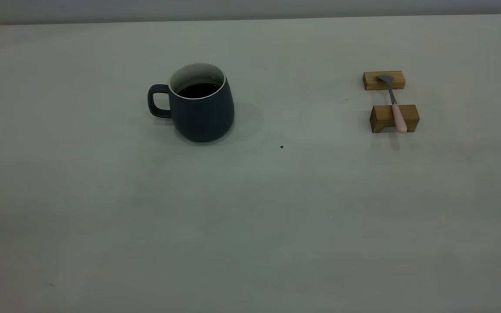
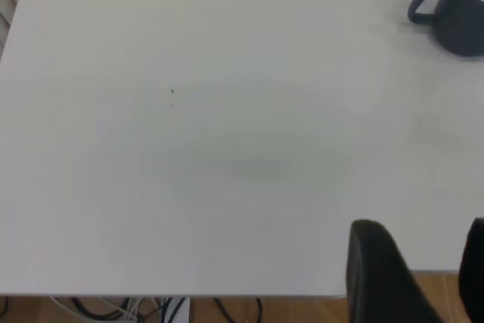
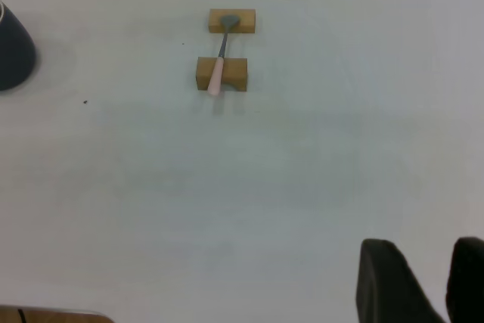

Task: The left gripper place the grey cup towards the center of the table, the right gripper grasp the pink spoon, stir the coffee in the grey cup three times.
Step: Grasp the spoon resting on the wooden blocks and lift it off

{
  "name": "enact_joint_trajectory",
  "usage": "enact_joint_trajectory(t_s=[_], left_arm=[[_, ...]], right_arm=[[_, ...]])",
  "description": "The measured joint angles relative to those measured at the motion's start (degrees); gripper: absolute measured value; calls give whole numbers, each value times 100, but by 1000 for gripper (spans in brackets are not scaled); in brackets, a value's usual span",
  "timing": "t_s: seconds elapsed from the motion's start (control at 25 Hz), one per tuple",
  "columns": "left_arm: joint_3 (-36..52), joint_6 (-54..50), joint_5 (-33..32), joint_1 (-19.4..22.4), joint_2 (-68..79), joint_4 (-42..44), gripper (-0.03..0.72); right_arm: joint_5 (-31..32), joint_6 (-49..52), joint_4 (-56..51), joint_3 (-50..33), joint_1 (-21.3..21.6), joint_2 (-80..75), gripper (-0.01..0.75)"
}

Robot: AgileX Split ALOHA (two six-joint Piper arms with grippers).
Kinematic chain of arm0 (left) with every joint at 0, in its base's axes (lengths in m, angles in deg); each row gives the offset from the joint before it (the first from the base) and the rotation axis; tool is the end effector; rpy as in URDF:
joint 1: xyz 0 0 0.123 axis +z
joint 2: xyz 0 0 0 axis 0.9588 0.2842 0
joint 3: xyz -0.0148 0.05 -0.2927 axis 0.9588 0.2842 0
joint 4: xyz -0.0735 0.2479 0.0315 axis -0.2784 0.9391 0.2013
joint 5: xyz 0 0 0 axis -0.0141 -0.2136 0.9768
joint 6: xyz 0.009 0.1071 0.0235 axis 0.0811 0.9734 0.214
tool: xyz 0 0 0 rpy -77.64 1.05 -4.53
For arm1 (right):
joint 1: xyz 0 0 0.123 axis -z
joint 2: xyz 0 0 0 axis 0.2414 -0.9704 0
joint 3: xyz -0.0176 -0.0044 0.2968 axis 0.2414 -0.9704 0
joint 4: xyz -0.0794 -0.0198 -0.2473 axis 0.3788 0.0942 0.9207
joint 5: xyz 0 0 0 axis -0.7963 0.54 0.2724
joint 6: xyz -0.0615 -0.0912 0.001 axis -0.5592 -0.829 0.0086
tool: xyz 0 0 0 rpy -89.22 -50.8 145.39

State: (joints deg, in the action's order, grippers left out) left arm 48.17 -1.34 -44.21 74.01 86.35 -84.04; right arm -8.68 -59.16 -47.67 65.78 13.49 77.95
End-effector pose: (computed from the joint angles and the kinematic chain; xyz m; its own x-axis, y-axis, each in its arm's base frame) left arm 0.0024 0.0030 0.2617 -0.5174 -0.0004 -0.8557 -0.0299 0.9994 0.0176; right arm 0.0091 0.0060 0.2565 -0.5582 -0.0518 -0.8281 -0.0796 0.9968 -0.0088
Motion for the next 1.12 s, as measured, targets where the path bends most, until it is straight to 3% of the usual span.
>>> enact_joint_trajectory(t_s=[0.76,0.92,1.12], left_arm=[[0,0,0,0,0,0,337],[0,0,0,0,-4,0,337],[0,0,0,0,-4,0,337]], right_arm=[[-166,47,-63,120,0,-227,252],[-757,81,-77,439,0,-1373,369],[-1779,83,-114,752,0,-3813,645]])
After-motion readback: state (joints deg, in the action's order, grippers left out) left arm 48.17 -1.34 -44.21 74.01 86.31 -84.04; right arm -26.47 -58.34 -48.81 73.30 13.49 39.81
